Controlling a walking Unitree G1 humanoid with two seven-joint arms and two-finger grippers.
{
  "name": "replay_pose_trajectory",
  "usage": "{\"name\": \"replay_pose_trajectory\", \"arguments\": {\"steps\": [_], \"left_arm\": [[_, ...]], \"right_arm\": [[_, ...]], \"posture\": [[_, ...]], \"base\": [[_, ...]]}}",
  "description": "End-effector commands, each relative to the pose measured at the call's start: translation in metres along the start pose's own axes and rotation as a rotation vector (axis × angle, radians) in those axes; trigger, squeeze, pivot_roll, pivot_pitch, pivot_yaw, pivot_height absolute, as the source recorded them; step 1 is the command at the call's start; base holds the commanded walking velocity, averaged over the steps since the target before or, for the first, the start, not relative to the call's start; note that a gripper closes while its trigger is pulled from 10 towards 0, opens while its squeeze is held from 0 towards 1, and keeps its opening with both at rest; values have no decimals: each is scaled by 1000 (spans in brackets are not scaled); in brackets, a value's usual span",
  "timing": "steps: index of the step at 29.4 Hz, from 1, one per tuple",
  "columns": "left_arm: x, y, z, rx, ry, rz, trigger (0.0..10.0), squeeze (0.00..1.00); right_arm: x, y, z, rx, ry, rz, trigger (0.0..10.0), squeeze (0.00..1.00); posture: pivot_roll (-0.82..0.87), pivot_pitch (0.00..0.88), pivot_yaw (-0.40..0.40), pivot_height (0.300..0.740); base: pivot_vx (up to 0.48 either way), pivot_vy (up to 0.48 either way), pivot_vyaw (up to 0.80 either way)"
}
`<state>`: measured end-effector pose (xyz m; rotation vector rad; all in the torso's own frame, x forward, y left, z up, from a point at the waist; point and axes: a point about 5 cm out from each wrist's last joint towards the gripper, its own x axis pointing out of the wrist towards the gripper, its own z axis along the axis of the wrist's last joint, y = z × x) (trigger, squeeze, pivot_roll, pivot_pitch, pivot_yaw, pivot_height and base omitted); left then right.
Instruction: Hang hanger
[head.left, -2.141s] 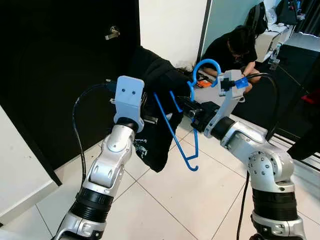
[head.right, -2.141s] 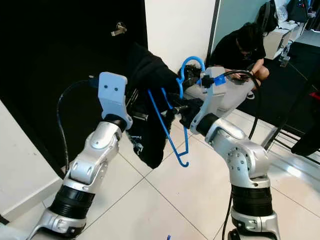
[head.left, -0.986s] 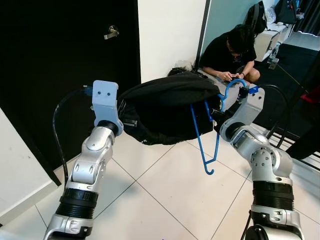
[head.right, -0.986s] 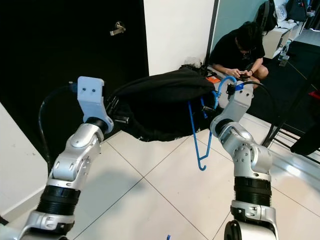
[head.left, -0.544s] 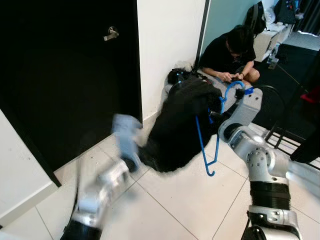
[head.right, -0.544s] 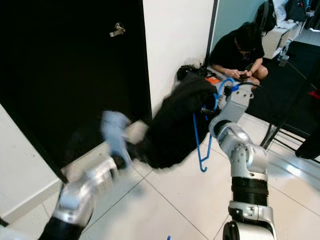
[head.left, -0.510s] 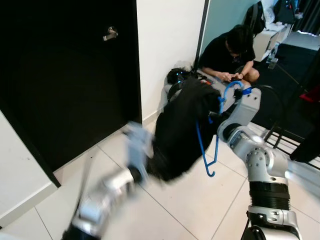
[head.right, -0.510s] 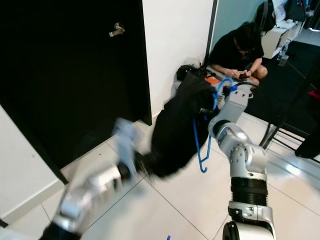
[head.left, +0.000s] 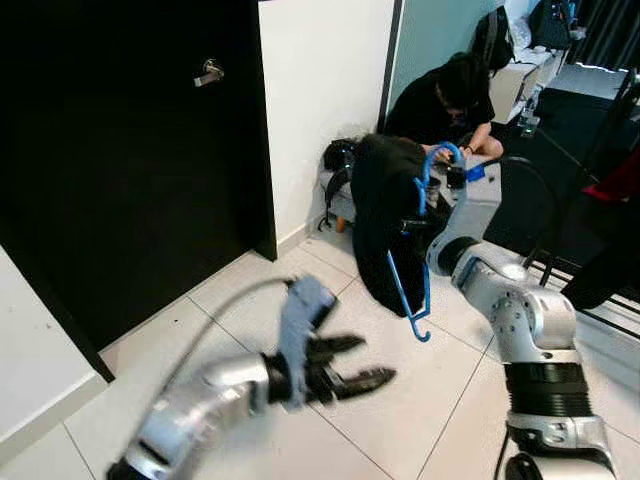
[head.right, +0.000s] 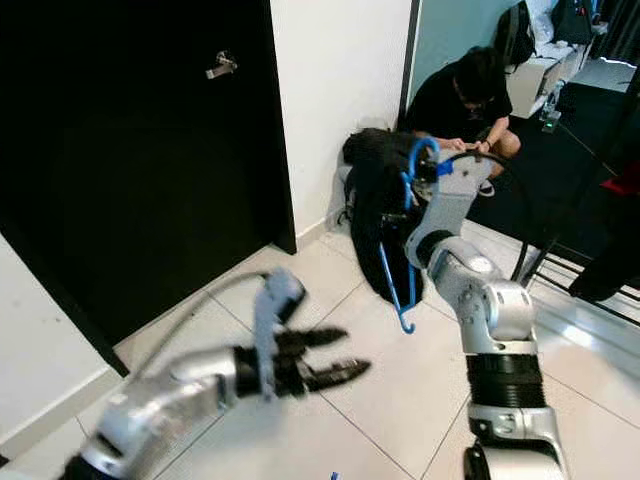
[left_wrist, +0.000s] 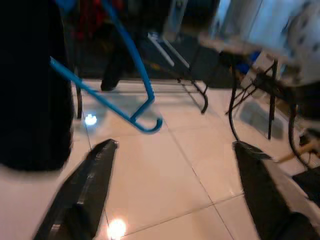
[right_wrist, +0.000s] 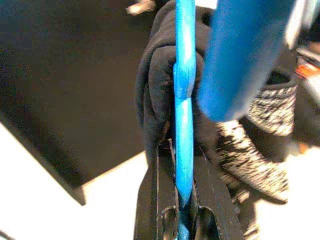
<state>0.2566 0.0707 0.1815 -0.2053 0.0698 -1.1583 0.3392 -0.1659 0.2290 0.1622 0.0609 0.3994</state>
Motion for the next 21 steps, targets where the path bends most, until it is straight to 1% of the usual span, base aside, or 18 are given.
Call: {"name": "replay_pose_trajectory", "arguments": {"steps": [1, 2, 3, 5, 6, 7, 8, 10, 12, 13, 14, 17, 20, 21], "left_arm": [[-11, 11, 25, 9, -95, 23, 10000, 1000], [-11, 11, 25, 9, -95, 23, 10000, 1000], [-15, 16, 36, 13, -137, 37, 10000, 1000], [-28, 28, 62, 19, -252, 81, 10000, 1000], [-28, 28, 62, 19, -252, 81, 10000, 1000], [-34, 32, 72, 14, -298, 91, 10000, 1000], [-34, 32, 72, 14, -298, 91, 10000, 1000], [-47, 38, 90, 7, -380, 101, 10000, 1000], [-55, 40, 101, 9, -423, 96, 10000, 1000], [-57, 39, 104, 9, -436, 86, 10000, 1000], [-57, 39, 104, 9, -436, 86, 10000, 1000], [-66, 39, 113, -4, -486, 64, 10000, 1000], [-72, 40, 112, -21, -483, 52, 10000, 1000], [-72, 40, 112, -21, -483, 52, 10000, 1000]], "right_arm": [[-13, 2, 8, -22, -45, 124, 10000, 0], [-13, 2, 8, -22, -45, 124, 10000, 0], [-19, -1, 9, -34, -51, 146, 10000, 0], [-43, -12, 14, -86, -77, 245, 10000, 0], [-43, -12, 14, -86, -77, 245, 10000, 0], [-54, -17, 16, -108, -85, 297, 10000, 0], [-54, -17, 16, -108, -85, 297, 10000, 0], [-82, -21, 19, -145, -87, 425, 10000, 0], [-99, -24, 23, -154, -85, 504, 10000, 0], [-105, -25, 25, -150, -87, 528, 10000, 0], [-105, -25, 25, -150, -87, 528, 10000, 0], [-118, -21, 31, -149, -76, 632, 10000, 0], [-122, -13, 36, -165, -62, 720, 10000, 0], [-122, -13, 36, -165, -62, 720, 10000, 0]], "posture": [[16, 0, -11, 740], [16, 0, -11, 740], [16, 0, -11, 740], [18, 0, -10, 740], [18, 0, -10, 740], [18, 0, -10, 740], [18, 0, -10, 740], [16, 0, -7, 740], [15, 0, -8, 740], [16, 0, -9, 740], [16, 0, -9, 740], [19, 0, -12, 740], [19, 0, -13, 740], [19, 0, -13, 740]], "base": [[0, 0, 0], [0, 0, 0], [0, 0, 0], [0, 0, 0], [0, 0, 0], [0, 0, 0], [0, 0, 0], [0, 0, 0], [0, 0, 0], [0, 0, 0], [0, 0, 0], [0, 0, 0], [0, 0, 0], [0, 0, 0]]}}
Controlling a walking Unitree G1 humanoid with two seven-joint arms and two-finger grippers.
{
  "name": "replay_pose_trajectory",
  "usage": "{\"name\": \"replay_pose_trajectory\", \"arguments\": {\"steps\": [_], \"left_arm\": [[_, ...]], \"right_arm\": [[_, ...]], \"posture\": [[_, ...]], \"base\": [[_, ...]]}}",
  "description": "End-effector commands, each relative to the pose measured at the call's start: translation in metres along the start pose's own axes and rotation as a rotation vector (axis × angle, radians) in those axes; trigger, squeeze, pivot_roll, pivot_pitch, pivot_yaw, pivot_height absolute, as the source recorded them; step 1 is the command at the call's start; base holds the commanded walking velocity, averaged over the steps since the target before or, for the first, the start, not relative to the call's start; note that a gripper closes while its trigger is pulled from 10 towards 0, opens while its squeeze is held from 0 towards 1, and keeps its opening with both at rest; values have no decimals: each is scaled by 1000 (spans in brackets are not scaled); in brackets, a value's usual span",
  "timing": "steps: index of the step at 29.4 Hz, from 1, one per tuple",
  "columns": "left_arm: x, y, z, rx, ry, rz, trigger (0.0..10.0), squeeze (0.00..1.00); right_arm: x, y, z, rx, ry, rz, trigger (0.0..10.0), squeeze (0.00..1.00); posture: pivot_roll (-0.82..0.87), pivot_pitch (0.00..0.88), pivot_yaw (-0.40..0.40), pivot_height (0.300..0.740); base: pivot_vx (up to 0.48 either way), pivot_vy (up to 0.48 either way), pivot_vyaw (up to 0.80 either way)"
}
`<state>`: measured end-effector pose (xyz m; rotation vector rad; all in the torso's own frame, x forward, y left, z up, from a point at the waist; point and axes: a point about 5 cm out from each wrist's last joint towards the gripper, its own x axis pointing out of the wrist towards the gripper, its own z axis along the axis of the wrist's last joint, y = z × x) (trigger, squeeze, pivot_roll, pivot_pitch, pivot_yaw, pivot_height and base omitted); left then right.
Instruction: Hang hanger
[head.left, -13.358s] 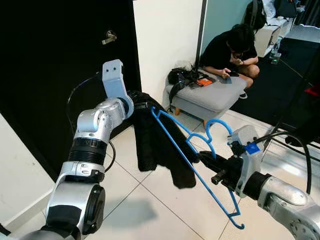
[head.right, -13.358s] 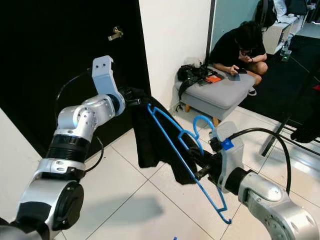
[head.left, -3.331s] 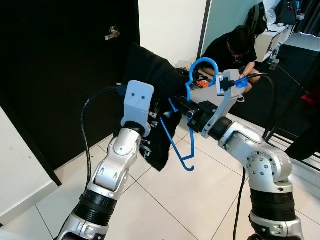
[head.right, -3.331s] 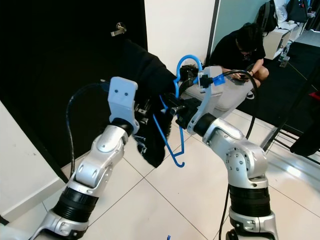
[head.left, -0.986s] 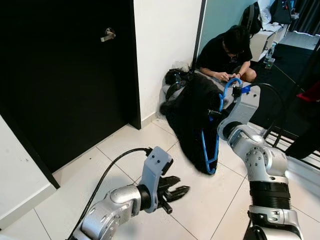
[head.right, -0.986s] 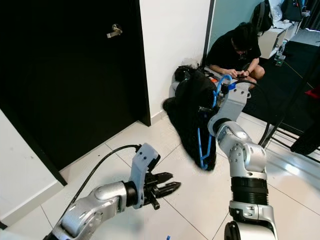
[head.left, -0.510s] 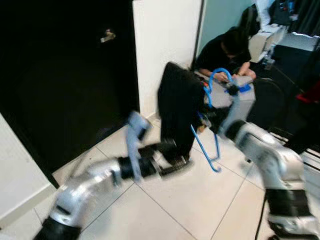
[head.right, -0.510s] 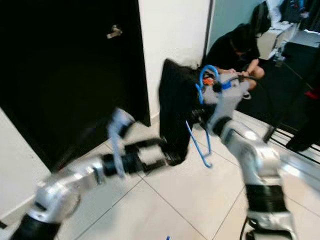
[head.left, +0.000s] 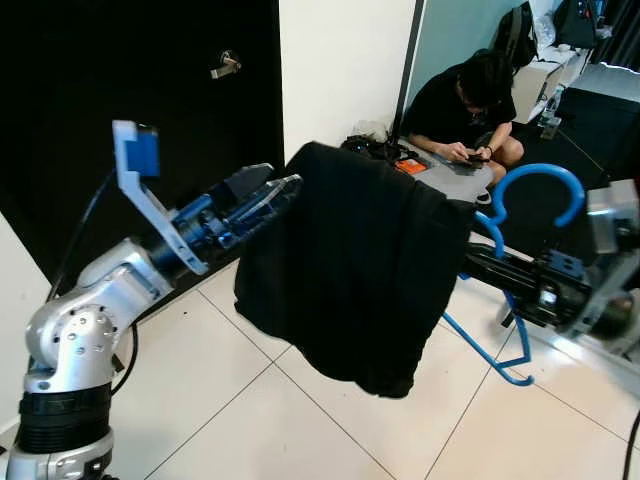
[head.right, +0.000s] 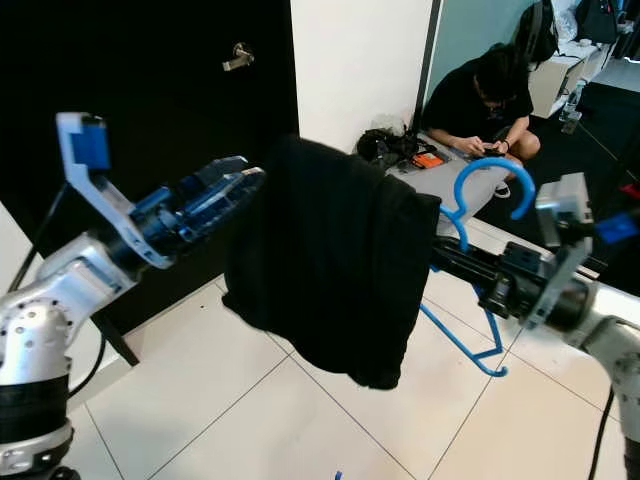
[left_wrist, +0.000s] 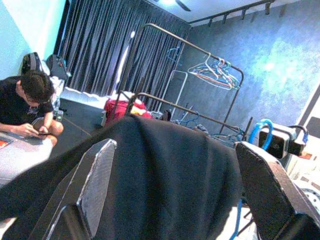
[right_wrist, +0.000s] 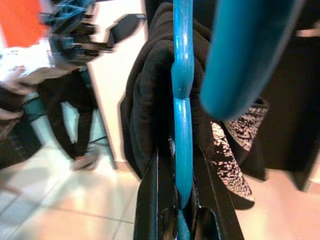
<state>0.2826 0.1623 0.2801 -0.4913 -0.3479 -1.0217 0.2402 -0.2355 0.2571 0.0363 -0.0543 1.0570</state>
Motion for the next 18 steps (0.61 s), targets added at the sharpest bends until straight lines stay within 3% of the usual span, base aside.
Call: {"name": "replay_pose_trajectory", "arguments": {"steps": [1, 3, 5, 6, 7, 11, 18], "left_arm": [[-5, 0, 0, -13, 26, -14, 10000, 1000], [-10, -5, -12, 0, 128, -55, 10000, 1000], [-10, -5, -12, 0, 128, -55, 10000, 1000], [-11, -5, -15, 11, 156, -59, 10000, 600], [-10, -6, -16, 20, 175, -61, 10000, 0], [-9, -6, -15, 38, 196, -66, 10000, 0], [-10, -4, -16, 140, 305, -52, 10000, 0]], "right_arm": [[3, 9, 10, -34, -22, 80, 10000, 0], [2, 14, 23, -70, -26, 157, 10000, 0], [2, 14, 23, -70, -26, 157, 10000, 0], [2, 16, 27, -84, -25, 176, 10000, 0], [1, 18, 31, -100, -20, 194, 10000, 0], [-1, 20, 38, -122, -14, 206, 10000, 0], [-7, 21, 51, -158, -32, 199, 10000, 0]], "posture": [[21, 0, -15, 740], [22, 0, -19, 740], [22, 0, -19, 740], [20, 0, -20, 740], [19, 0, -20, 740], [18, 0, -19, 740], [15, 0, -9, 740]], "base": [[0, 0, 0], [0, 0, 0], [0, 0, 0], [0, 0, 0], [0, 0, 0], [0, 0, 0], [0, 0, 0]]}}
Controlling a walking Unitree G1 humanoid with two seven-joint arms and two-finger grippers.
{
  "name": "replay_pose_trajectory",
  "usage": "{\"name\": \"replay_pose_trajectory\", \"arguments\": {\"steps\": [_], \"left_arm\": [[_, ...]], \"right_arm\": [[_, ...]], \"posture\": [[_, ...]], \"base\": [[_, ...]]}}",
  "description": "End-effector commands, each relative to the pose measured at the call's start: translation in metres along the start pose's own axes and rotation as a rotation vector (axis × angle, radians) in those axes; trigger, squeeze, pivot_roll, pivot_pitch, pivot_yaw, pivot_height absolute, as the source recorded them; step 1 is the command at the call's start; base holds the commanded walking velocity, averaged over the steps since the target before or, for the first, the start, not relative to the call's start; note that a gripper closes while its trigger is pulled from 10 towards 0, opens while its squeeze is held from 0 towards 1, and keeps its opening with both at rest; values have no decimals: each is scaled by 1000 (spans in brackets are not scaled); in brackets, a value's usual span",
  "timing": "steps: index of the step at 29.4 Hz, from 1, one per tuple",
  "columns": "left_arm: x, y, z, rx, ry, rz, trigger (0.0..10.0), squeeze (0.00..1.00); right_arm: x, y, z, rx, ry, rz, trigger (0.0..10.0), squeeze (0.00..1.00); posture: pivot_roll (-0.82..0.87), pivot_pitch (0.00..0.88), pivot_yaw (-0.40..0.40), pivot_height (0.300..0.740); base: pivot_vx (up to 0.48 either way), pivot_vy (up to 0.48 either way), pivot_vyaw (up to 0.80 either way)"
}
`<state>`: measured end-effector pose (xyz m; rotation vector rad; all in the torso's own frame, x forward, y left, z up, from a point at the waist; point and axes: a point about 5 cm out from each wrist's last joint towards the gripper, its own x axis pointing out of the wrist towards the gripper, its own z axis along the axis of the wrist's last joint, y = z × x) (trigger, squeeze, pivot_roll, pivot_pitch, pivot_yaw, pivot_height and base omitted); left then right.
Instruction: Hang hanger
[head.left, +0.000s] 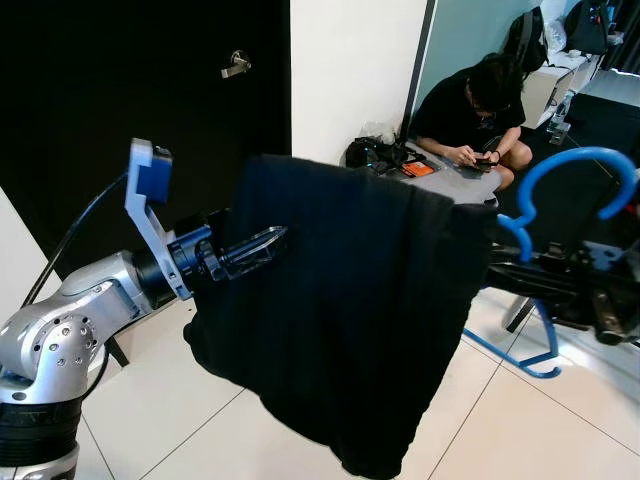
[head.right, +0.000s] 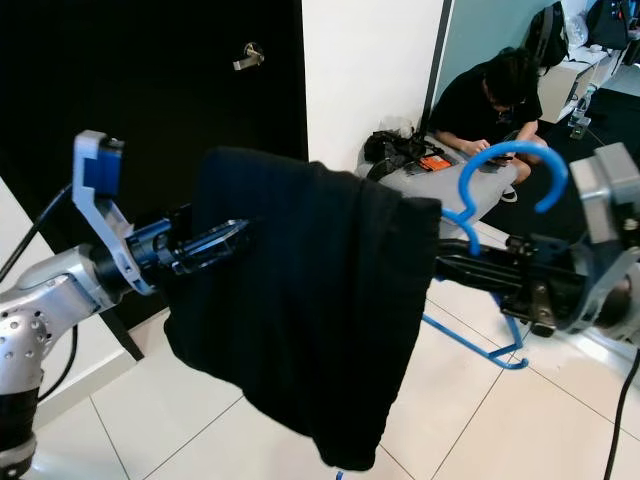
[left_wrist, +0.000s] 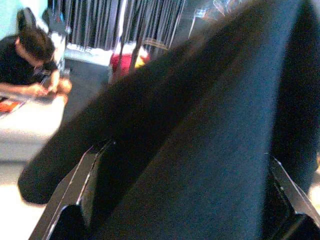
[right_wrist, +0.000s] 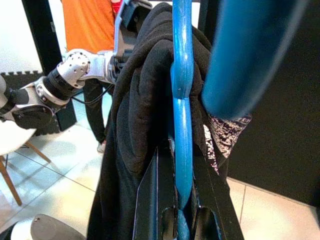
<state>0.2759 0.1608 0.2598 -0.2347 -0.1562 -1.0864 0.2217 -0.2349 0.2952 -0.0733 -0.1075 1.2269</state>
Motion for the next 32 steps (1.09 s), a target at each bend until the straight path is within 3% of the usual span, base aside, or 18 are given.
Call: {"name": "replay_pose_trajectory", "arguments": {"steps": [1, 4, 5, 6, 9, 10, 16, 17, 20, 29, 32], "left_arm": [[1, 0, 3, 44, 27, -8, 10000, 0], [-4, 3, 9, 66, 31, 0, 10000, 0], [-6, 4, 11, 75, 31, 2, 8980, 0], [-8, 5, 13, 81, 32, 3, 4039, 0], [-10, 6, 16, 86, 26, 5, 4039, 0], [-12, 7, 18, 92, 20, 10, 0, 0], [-13, 9, 26, 124, -4, 26, 0, 0], [-14, 10, 32, 148, -15, 32, 0, 0], [-15, 11, 34, 156, -16, 31, 0, 0], [-19, 13, 48, 225, -11, 39, 0, 0], [-18, 12, 65, 266, -38, 23, 0, 0]], "right_arm": [[-1, 4, 14, -57, -37, 17, 10000, 0], [-4, 3, 15, -62, -32, 5, 10000, 0], [-5, 3, 16, -62, -32, -1, 10000, 0], [-6, 3, 16, -62, -33, -5, 10000, 0], [-7, 3, 16, -63, -32, -12, 10000, 0], [-7, 2, 17, -63, -33, -18, 10000, 0], [-8, -2, 13, -63, -15, -68, 10000, 0], [-10, -11, 8, -74, 25, -156, 10000, 0], [-10, -14, 6, -77, 40, -183, 10000, 0], [-11, -20, 6, -80, -2, -281, 10000, 0], [-9, -17, 6, -67, -82, -284, 10000, 0]], "posture": [[15, 0, -10, 740], [14, 0, -8, 740], [15, 0, -6, 740], [15, 0, -6, 740], [17, 0, -7, 740], [16, 0, -7, 740], [19, 0, -4, 740], [20, 0, -1, 740], [20, 0, -1, 740], [23, 0, 4, 740], [33, 0, 11, 740]], "base": [[0, 0, 0], [0, 0, 0], [0, 0, 0], [0, 0, 0], [0, 0, 0], [0, 0, 0], [0, 0, 0], [0, 0, 0], [0, 0, 0], [0, 0, 0], [0, 0, 0]]}}
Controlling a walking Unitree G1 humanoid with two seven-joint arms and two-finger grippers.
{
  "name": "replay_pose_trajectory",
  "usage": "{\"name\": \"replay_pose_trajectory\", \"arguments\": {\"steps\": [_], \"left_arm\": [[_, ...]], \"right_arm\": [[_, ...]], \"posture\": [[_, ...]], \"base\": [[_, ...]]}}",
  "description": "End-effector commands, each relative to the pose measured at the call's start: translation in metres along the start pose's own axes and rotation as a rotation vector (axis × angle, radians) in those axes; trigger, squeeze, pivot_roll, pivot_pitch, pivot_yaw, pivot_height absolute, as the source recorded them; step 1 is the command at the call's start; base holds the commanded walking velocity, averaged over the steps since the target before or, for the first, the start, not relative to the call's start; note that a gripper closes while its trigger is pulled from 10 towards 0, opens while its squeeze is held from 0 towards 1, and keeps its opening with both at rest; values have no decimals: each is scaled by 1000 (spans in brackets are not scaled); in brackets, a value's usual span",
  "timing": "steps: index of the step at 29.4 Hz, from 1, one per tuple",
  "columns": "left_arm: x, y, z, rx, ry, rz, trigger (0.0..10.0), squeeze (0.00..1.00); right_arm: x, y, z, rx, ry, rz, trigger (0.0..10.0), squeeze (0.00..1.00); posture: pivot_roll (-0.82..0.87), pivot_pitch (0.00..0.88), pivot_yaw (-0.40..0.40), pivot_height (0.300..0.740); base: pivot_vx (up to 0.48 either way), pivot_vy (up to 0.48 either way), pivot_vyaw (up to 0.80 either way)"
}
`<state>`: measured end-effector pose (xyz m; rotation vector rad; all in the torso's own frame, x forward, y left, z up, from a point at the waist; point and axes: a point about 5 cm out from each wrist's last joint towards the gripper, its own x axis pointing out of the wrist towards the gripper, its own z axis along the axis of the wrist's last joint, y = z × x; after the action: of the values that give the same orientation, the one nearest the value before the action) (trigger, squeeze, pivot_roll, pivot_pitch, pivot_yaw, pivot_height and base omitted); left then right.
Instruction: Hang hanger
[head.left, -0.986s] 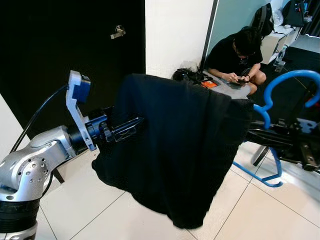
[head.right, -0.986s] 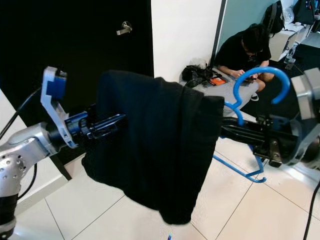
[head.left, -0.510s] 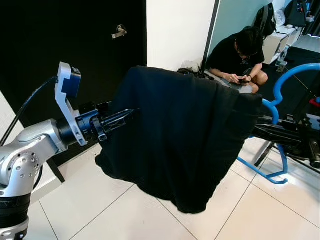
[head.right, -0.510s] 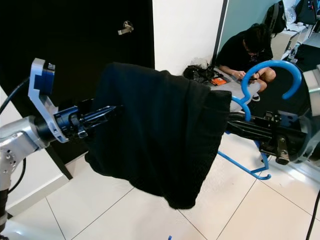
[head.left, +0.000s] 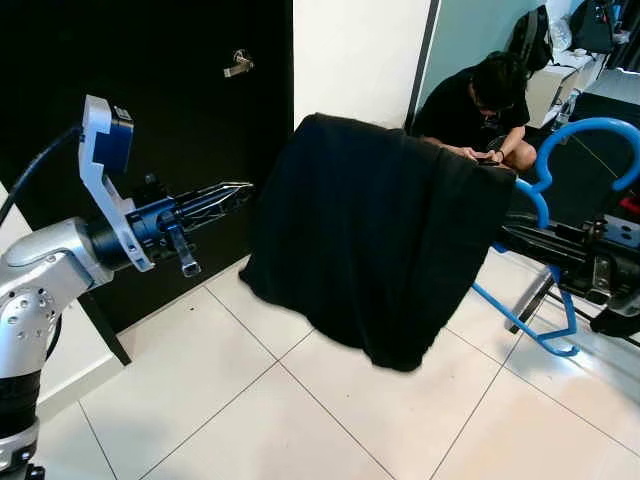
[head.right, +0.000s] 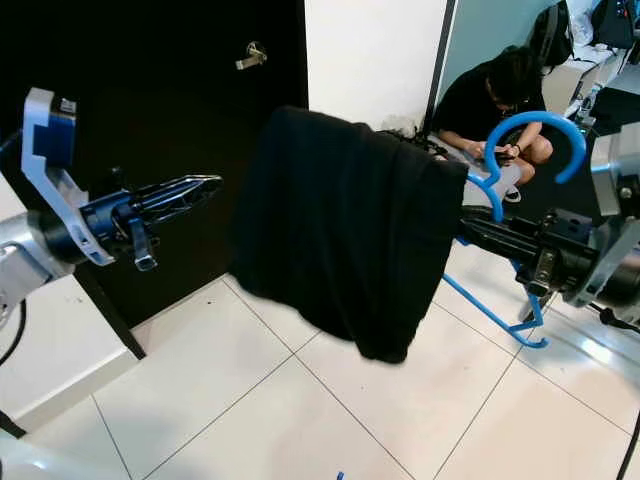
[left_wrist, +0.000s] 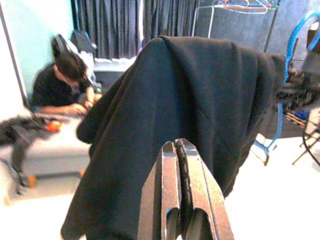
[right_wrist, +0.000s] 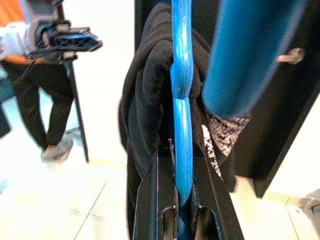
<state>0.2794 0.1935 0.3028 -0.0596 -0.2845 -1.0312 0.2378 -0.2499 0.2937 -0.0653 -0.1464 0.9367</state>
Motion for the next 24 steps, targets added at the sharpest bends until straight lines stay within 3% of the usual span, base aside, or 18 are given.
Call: {"name": "replay_pose_trajectory", "arguments": {"steps": [1, 4, 5, 7, 8, 9, 10, 24], "left_arm": [[-2, 2, 15, 55, -17, -4, 0, 0], [0, 1, 13, 59, -3, -13, 0, 0], [5, 1, 5, 61, 14, -3, 2353, 0], [5, 1, 5, 61, 14, -3, 2353, 0], [11, 3, -3, 70, 22, 26, 10000, 0], [17, 7, -9, 64, 6, 75, 10000, 27], [20, 11, -11, 57, -8, 110, 10000, 1000], [14, 29, -6, 170, -11, 208, 10000, 1000]], "right_arm": [[0, 2, 10, -31, -67, 5, 10000, 0], [1, 5, 12, -28, -90, 17, 10000, 0], [2, 8, 14, -28, -106, 43, 10000, 0], [2, 8, 14, -28, -106, 43, 10000, 0], [3, 13, 17, -28, -120, 75, 10000, 0], [4, 16, 20, -28, -129, 102, 10000, 0], [4, 18, 22, -28, -132, 117, 10000, 0], [6, 30, 28, -26, -139, 188, 10000, 0]], "posture": [[33, 0, 11, 740], [32, 0, 15, 740], [31, 0, 15, 740], [31, 0, 15, 740], [27, 0, 17, 740], [23, 0, 17, 740], [23, 0, 17, 740], [13, 0, 16, 740]], "base": [[0, 0, 0], [0, 0, 0], [0, 0, 0], [0, 0, 0], [0, 0, 0], [0, 0, 0], [0, 0, 0], [0, 0, 0]]}}
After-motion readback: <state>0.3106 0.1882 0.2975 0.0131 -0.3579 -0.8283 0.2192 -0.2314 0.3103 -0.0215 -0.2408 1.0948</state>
